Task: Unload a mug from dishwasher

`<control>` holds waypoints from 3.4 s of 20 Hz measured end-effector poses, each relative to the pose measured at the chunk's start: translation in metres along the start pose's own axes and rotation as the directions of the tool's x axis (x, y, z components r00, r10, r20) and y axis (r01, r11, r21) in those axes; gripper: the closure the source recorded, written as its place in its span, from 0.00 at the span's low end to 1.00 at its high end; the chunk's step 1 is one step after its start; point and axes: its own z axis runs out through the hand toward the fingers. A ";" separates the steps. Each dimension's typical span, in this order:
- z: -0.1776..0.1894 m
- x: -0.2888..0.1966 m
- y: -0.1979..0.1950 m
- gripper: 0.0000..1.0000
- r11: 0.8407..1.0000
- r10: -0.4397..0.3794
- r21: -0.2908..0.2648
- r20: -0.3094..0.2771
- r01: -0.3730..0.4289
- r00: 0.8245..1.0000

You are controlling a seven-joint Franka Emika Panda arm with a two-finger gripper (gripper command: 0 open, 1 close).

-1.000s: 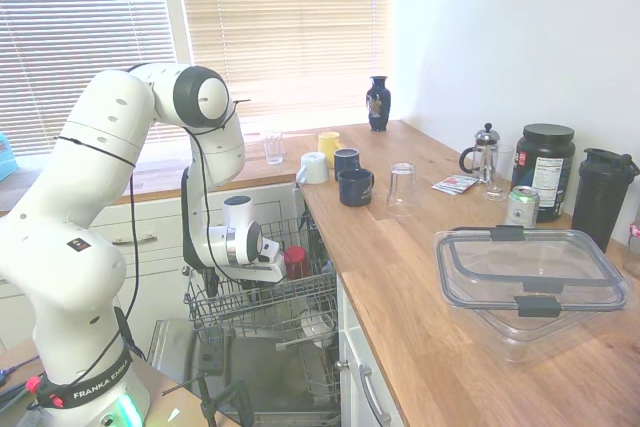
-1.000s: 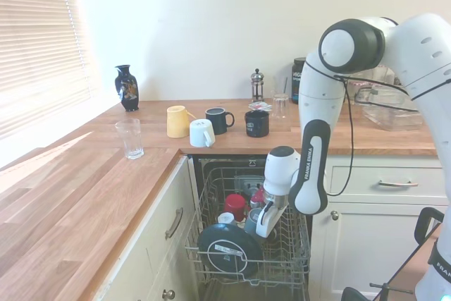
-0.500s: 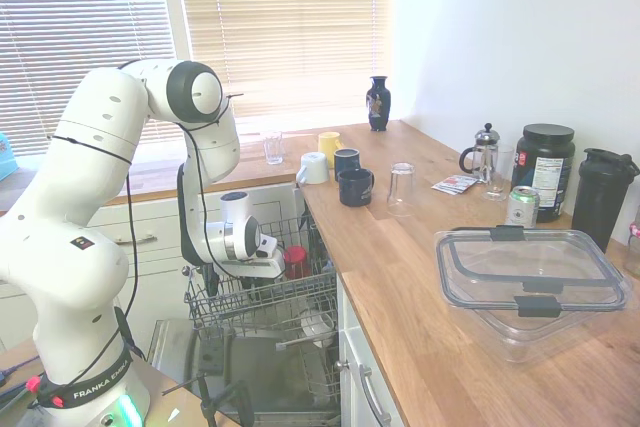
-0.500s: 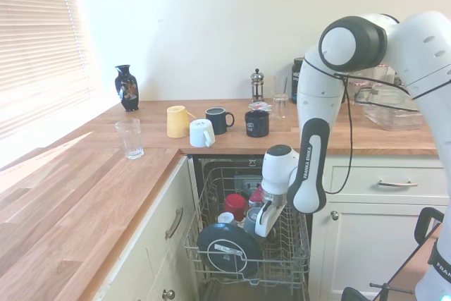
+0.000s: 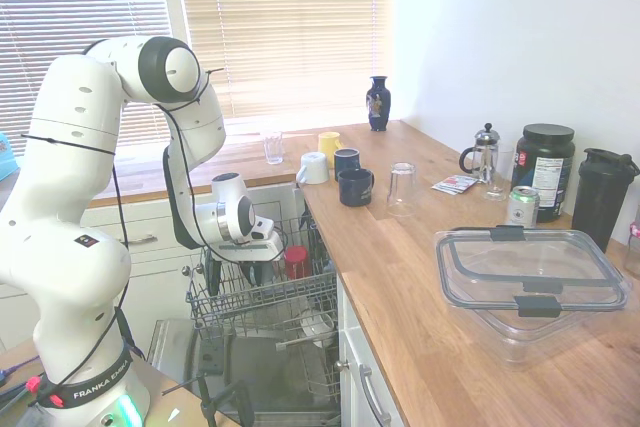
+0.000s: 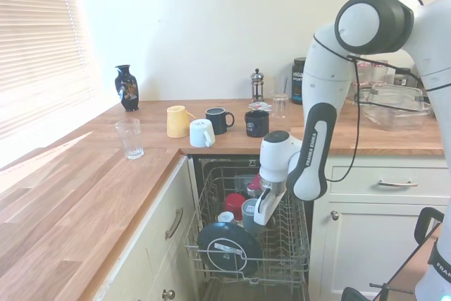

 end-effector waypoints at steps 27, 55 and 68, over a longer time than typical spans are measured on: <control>-0.200 0.082 0.022 1.00 0.986 0.160 0.073 -0.111 -0.152 0.981; -0.187 0.175 0.194 1.00 0.897 0.436 0.083 -0.005 -0.434 0.900; -0.171 0.193 0.210 0.00 0.879 0.471 0.059 0.059 -0.474 0.880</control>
